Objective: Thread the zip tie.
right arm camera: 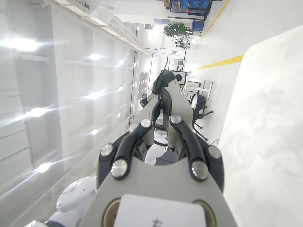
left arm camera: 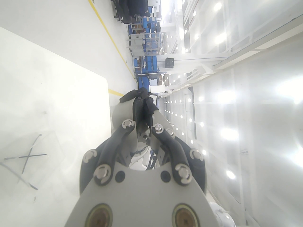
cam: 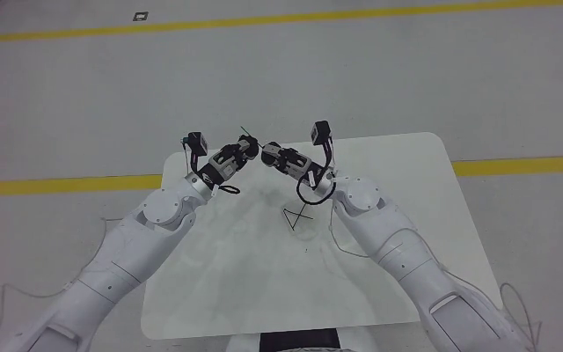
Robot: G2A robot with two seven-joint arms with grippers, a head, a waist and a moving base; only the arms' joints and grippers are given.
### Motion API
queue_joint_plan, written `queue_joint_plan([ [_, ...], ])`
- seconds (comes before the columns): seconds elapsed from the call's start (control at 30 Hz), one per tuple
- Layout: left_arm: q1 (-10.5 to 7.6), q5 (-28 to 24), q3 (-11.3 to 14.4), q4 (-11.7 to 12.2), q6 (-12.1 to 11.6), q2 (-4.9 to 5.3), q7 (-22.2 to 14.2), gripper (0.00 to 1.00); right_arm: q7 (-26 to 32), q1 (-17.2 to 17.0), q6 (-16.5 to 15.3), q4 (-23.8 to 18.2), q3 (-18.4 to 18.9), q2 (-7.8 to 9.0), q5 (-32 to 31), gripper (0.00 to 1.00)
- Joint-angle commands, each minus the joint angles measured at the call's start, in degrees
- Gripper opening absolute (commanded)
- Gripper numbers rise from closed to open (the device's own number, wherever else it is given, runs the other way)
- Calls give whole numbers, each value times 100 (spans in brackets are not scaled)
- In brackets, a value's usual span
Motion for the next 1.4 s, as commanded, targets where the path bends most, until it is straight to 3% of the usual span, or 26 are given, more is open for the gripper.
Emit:
queue_joint_plan([
  [0.0,0,0,0,0,0,0,0,0,0,-5,0,-1,11,-3,-11,0],
  [0.17,0,0,0,0,0,0,0,0,28,-38,0,-37,61,-5,-31,0],
  [0.2,0,0,0,0,0,0,0,8,36,-49,0,-49,75,-4,-38,0],
  [0.23,0,0,0,0,0,0,0,40,42,-58,0,-57,87,-3,-42,0],
  [0.27,0,0,0,0,0,0,0,80,48,-65,0,-62,99,-2,-47,0],
  [0.3,0,0,0,0,0,0,0,100,57,-74,0,-66,113,-1,-56,0],
  [0.53,105,31,-196,53,-89,-3,-54,100,291,-153,0,-82,302,33,88,0],
  [0.7,191,78,-445,175,-208,41,-586,100,899,-213,32,-75,551,106,381,0],
  [0.83,253,239,-561,134,-285,87,-1255,100,1373,-248,151,-130,667,161,469,0],
  [1.37,253,239,-561,134,-285,87,-1255,100,1430,-279,148,-162,705,176,483,0],
])
